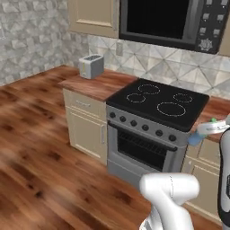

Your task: Move the drinks to the dining counter.

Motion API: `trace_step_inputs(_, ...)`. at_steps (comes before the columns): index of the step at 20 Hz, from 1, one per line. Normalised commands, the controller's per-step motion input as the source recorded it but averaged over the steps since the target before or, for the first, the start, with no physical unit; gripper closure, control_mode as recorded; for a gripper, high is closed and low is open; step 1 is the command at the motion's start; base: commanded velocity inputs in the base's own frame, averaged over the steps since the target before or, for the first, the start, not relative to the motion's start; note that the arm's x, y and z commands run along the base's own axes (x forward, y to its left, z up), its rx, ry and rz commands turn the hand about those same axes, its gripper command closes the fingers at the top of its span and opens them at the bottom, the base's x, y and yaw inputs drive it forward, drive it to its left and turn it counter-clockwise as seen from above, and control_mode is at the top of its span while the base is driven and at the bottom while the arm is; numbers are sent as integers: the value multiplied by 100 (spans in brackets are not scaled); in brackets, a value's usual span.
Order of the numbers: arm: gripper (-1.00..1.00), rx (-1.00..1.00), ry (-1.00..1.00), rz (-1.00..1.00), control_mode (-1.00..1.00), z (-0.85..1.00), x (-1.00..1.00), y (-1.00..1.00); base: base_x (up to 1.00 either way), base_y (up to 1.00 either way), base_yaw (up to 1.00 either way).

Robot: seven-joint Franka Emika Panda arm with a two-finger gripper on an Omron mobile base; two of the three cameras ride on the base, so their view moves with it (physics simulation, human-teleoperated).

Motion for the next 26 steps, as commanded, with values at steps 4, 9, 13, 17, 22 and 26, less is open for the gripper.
trace_step_inputs(4, 100, 0, 0, 0, 100, 0, 0, 0, 32, 48, 44)
trace_step_inputs(9, 100, 0, 0, 0, 100, 0, 0, 0, 28, 43, 42)
trace_step_inputs(13, 100, 0, 0, 0, 100, 0, 0, 0, 22, 41, 41)
trace_step_inputs(17, 100, 0, 0, 0, 100, 0, 0, 0, 11, 39, 39)
trace_step_inputs(22, 100, 0, 0, 0, 100, 0, 0, 0, 13, 46, 39)
trace_step_inputs(26, 100, 0, 0, 0, 100, 0, 0, 0, 17, 49, 39)
